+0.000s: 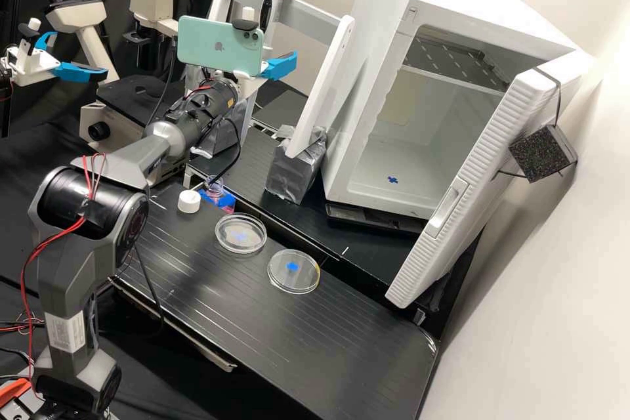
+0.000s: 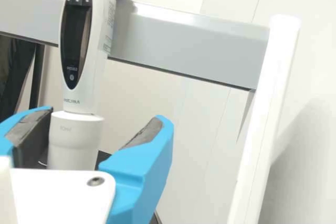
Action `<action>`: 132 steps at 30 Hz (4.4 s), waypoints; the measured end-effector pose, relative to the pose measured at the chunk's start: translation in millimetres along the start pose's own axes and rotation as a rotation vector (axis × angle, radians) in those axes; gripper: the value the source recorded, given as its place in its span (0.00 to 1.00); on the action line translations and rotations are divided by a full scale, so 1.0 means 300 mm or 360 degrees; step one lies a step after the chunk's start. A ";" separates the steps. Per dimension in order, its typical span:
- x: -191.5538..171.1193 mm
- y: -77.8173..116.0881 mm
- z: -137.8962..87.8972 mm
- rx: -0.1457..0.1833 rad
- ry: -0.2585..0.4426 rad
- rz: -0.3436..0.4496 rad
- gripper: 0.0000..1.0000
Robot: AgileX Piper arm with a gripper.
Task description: Use the pipette
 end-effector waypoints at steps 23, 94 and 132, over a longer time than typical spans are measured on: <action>0.001 -0.006 -0.002 -0.0020 0.0000 -0.0009 0.00; -0.305 0.068 0.027 0.0348 0.0149 0.0109 0.00; -0.330 -0.067 0.077 0.0307 0.0064 0.0059 0.00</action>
